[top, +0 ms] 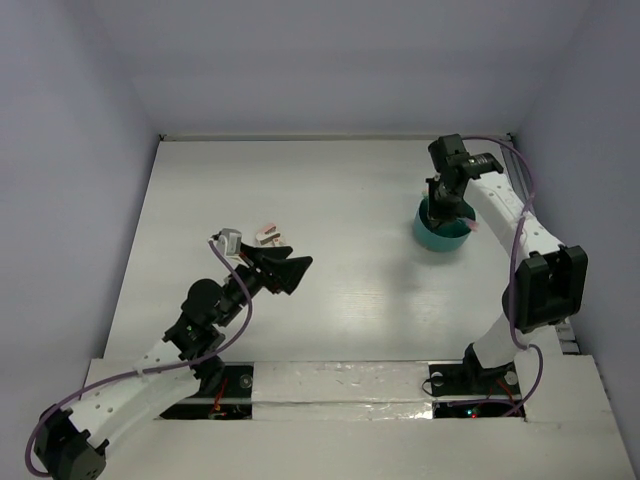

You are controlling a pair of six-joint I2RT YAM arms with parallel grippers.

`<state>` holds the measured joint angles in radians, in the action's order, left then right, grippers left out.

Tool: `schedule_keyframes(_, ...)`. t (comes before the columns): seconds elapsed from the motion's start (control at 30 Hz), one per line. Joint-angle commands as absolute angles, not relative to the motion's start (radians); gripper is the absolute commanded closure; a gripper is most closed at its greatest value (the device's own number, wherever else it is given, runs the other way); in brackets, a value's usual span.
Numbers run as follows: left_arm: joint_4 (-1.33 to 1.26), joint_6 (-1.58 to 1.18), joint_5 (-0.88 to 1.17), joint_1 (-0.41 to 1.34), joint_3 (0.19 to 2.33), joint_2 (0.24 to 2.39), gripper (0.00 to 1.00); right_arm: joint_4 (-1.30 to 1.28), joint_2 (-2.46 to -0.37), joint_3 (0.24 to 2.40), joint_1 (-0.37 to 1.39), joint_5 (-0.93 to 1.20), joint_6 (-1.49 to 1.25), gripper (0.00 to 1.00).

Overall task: Sort the stationery into containers
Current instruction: Place the scissors in the storage box.

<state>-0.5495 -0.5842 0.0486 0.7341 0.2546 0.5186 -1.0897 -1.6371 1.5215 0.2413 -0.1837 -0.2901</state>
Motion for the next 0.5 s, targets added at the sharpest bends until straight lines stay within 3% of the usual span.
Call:
schedule_keyframes(0.0, -0.618, -0.580, 0.061, 0.741, 0.250, 0.526, 0.22, -1.039, -1.658, 1.555, 0.235, -0.181, -0.261, 1.00)
schedule_keyframes(0.1, -0.620, -0.580, 0.058, 0.741, 0.250, 0.534, 0.22, -1.029, -1.678, 1.578, 0.235, -0.189, -0.256, 0.97)
schedule_keyframes(0.13, -0.620, -0.578, 0.058, 0.741, 0.252, 0.538, 0.22, -1.028, -1.681, 1.585, 0.235, -0.193, -0.255, 0.85)
schedule_keyframes(0.3, -0.620, -0.575, 0.052, 0.741, 0.253, 0.548, 0.22, -0.996, -1.684, 1.588, 0.235, -0.221, -0.250, 0.55)
schedule_keyframes(0.47, -0.626, -0.575, 0.049, 0.741, 0.252, 0.563, 0.22, -0.983, -1.674, 1.598, 0.235, -0.230, -0.248, 0.52)
